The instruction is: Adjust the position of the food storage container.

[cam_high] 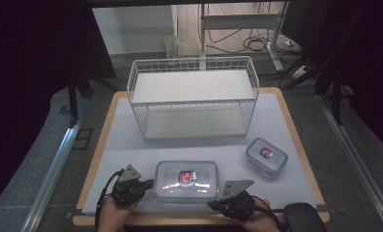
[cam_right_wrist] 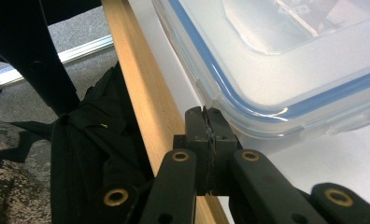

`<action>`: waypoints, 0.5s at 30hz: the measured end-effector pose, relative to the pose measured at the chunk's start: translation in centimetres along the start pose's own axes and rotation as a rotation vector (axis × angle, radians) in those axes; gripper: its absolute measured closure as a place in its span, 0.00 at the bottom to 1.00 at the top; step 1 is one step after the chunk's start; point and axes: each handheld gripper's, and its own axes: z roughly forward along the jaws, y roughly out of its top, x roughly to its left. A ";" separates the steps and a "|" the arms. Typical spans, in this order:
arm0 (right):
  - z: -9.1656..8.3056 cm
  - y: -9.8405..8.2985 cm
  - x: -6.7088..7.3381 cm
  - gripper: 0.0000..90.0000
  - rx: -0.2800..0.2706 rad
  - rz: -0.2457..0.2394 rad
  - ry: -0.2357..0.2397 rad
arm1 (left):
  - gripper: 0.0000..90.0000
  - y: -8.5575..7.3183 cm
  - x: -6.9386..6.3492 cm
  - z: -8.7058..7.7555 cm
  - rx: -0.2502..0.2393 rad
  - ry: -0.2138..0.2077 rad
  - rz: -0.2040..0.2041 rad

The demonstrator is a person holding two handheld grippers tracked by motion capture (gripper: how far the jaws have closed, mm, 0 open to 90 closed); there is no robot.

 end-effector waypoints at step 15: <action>-0.6 -0.4 -2.6 0.99 0.000 0.060 -0.076 | 1.00 3.2 0.6 3.1 0.006 -0.014 -0.020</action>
